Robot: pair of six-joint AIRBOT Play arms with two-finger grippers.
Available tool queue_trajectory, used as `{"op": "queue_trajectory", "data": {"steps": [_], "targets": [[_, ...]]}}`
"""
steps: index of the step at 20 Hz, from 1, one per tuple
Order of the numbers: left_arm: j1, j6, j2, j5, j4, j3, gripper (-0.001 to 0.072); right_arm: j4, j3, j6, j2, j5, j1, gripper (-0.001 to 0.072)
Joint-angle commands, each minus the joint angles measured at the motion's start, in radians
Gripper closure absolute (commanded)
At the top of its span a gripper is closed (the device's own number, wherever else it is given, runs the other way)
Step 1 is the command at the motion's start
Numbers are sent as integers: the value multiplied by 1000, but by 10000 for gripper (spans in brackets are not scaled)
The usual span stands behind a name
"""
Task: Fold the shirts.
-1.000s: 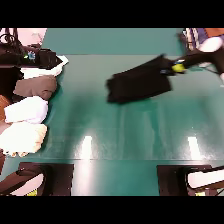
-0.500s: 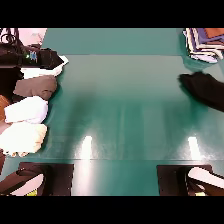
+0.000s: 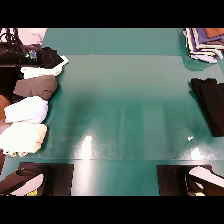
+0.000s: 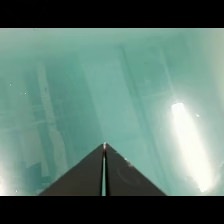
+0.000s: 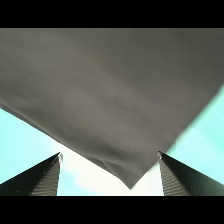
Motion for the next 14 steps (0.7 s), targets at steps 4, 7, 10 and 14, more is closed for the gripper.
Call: {"op": "queue_trajectory", "data": {"steps": [4, 7, 10, 14], "targets": [[-1, 0, 1, -3, -1, 0, 681, 151, 49, -13, 73, 64, 63, 118], [-1, 0, 1, 23, -1, 0, 681, 180, 49, -16, 152, 28, 265, 118], [-1, 0, 1, 51, -1, 0, 681, 180, 49, -16, 214, -15, 494, 317], [-1, 0, 1, 72, -1, 0, 681, 171, 49, -18, 278, -98, 761, 697]]}}
